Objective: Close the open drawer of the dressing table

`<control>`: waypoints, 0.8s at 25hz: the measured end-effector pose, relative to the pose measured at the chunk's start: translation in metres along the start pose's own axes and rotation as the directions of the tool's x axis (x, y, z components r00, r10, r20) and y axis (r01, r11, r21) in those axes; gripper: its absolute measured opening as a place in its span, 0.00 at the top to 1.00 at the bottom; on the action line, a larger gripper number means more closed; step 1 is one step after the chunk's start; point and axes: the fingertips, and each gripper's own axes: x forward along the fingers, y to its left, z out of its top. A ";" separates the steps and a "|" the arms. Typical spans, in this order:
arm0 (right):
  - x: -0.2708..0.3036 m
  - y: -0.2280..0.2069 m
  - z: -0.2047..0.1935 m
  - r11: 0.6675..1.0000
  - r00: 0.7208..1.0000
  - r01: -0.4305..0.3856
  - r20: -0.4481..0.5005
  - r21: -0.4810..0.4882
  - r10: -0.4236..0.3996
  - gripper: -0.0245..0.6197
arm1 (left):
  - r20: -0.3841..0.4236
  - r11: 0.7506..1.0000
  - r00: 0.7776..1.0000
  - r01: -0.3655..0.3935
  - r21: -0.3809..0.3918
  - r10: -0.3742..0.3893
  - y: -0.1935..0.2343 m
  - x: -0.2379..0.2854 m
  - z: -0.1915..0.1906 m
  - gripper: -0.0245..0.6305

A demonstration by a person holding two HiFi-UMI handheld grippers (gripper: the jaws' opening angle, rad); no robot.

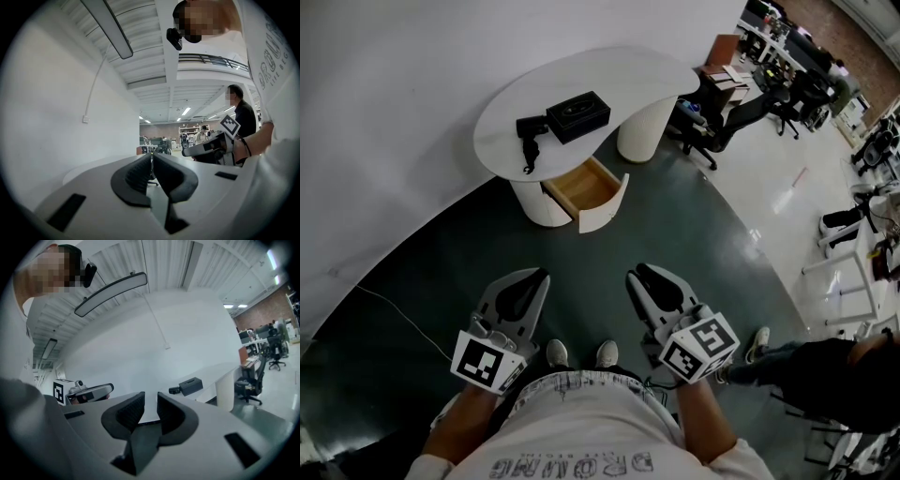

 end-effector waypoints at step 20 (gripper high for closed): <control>-0.020 -0.031 0.001 1.000 1.000 -0.017 -0.005 0.020 0.017 0.71 | -0.022 0.999 0.999 -0.036 0.008 0.036 -0.023 0.018 -0.007 0.91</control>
